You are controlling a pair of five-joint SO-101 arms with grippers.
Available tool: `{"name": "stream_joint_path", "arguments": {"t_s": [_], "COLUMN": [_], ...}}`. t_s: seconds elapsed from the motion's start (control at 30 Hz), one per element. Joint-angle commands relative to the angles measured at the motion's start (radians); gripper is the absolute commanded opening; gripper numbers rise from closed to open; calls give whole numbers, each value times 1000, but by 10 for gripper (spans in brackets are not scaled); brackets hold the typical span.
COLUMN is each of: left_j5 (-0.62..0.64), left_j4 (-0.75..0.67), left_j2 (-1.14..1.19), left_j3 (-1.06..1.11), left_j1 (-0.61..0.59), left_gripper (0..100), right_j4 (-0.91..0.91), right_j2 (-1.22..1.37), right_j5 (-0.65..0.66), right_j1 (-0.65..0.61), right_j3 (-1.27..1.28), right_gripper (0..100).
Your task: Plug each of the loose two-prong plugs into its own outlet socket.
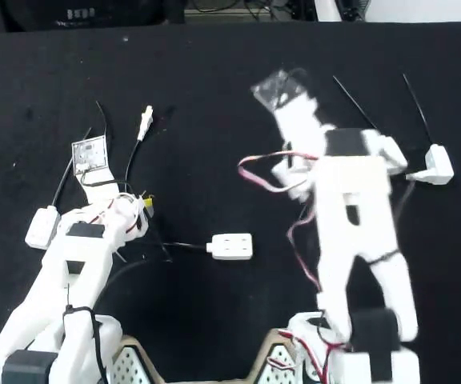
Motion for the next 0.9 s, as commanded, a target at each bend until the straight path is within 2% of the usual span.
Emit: {"name": "stream_joint_path", "arguments": {"t_s": [0.0, 0.1, 0.27, 0.4, 0.5, 0.63, 0.87], "left_j5": [0, 0, 0, 0, 0, 0, 0], "left_j4": [-18, -18, -18, -18, -18, -18, -18], "left_j2": [-23, -28, -28, -28, -25, -25, -28], "left_j3": [-8, -5, -4, -5, -7, -7, -5], "left_j1": [-8, -8, -8, -8, -8, -8, -8], "left_gripper": [213, 213, 213, 213, 213, 213, 213], "right_j4": [23, 25, -17, -270, -468, -491, -451], "right_j2": [-94, -96, -96, -96, -102, -102, -104], "right_j5": [347, 459, 470, 453, 333, 325, 328], "right_j1": [18, -3, -44, -81, -80, -61, 8], "right_j3": [-133, -61, 222, 533, 700, 739, 736], "right_gripper": [11, 11, 11, 13, 64, 210, 145]}}
